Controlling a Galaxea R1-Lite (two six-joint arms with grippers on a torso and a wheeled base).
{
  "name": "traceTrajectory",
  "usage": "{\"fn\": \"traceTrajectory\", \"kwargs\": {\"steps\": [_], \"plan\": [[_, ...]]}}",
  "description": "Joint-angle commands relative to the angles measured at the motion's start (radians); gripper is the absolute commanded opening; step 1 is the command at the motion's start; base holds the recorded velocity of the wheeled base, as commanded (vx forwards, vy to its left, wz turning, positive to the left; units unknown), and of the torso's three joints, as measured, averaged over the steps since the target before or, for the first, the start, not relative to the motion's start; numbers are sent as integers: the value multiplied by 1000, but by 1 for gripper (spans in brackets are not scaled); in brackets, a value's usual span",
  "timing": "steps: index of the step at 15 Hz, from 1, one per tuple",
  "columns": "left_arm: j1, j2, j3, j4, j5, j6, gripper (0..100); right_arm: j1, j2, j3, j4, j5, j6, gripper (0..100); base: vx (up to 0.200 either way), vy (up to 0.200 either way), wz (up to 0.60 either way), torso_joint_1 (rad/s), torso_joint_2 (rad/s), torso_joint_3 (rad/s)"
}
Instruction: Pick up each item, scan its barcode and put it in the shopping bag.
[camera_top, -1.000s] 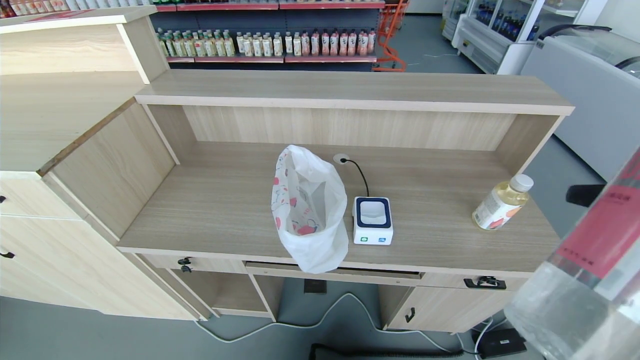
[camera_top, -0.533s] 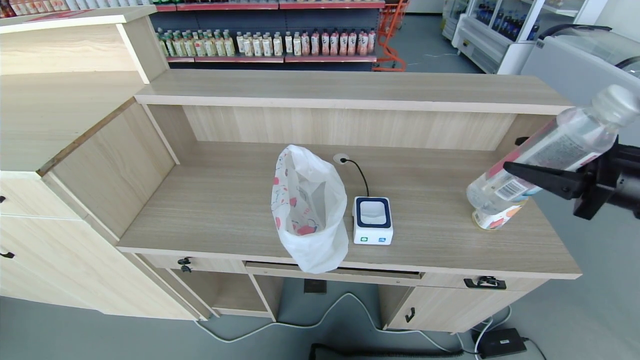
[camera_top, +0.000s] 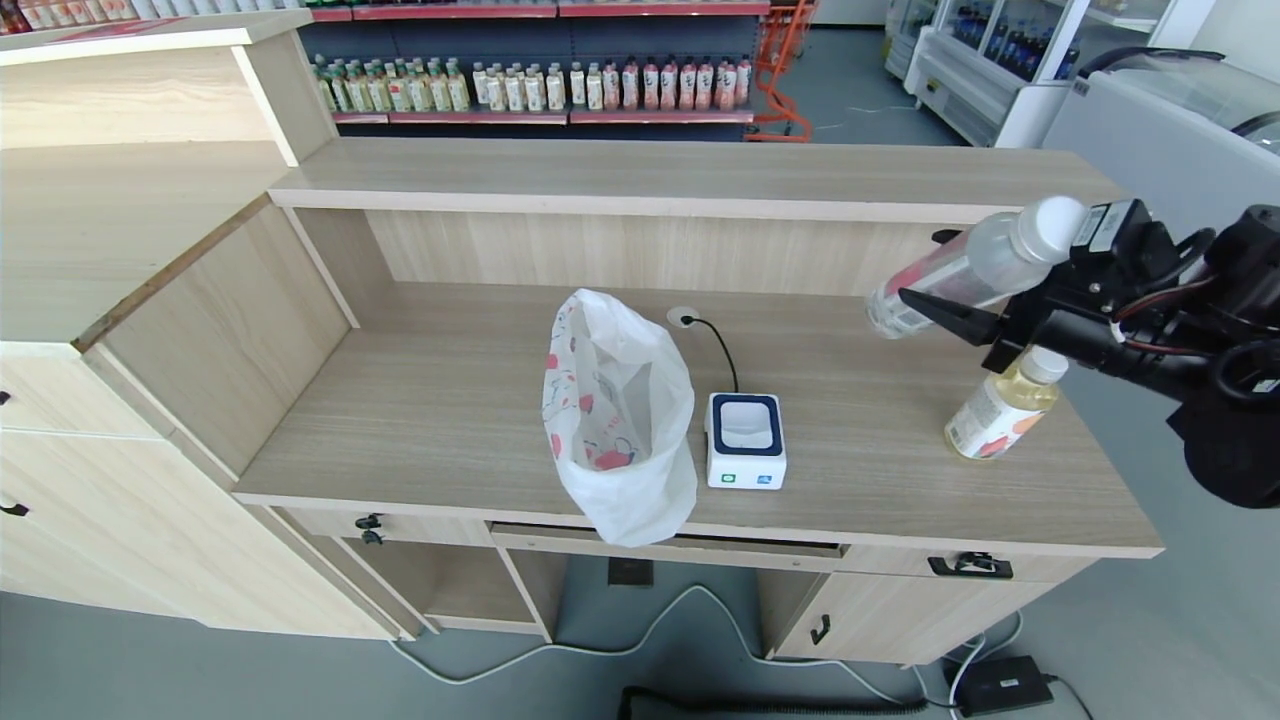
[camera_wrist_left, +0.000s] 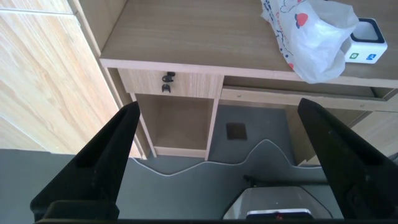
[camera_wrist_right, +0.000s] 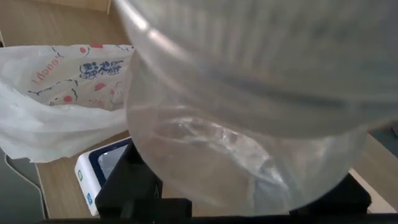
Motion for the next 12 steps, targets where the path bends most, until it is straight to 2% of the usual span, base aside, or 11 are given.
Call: {"fn": "traceTrajectory", "kwargs": {"steps": [1,7,12], "plan": [[0,0,0,0,0,0,100,21,88,-58,-11,12,-43,0,0,0,0,0,0,0],[0,0,0,0,0,0,100,51,128,-118,-14,15,-162,0,0,0,0,0,0,0],[0,0,0,2,-1,-2,100,64,139,-124,-17,14,-179,0,0,0,0,0,0,0]]}}
